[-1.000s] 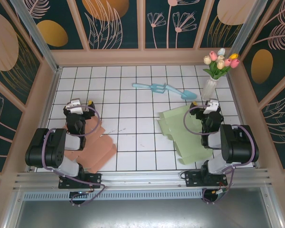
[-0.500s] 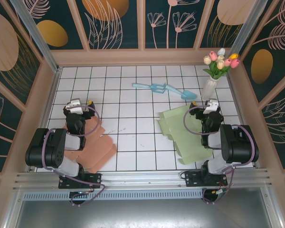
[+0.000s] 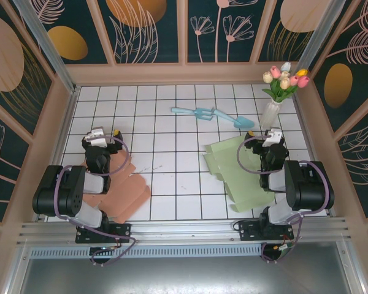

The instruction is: Fold the paper box

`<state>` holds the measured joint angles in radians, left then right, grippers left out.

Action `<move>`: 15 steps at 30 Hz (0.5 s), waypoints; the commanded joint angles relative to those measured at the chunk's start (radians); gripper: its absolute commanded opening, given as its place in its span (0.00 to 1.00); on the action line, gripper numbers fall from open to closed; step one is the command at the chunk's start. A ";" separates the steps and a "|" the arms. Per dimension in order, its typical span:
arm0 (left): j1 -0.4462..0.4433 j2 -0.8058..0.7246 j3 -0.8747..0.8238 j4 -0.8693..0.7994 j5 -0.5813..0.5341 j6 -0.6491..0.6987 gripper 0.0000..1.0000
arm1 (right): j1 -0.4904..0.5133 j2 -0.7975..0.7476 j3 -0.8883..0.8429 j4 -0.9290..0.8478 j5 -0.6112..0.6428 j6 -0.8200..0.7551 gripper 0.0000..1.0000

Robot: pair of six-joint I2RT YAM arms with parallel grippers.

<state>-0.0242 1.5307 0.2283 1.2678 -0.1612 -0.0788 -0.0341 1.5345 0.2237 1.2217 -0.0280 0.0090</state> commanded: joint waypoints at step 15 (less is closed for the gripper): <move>0.007 -0.359 0.174 -0.580 -0.173 -0.309 0.99 | 0.080 -0.424 0.179 -0.635 0.355 0.230 0.99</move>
<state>-0.0242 1.2114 0.3313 0.9020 -0.3042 -0.2119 0.0170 1.1477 0.3325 0.8032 0.2539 0.1509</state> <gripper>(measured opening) 0.988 0.990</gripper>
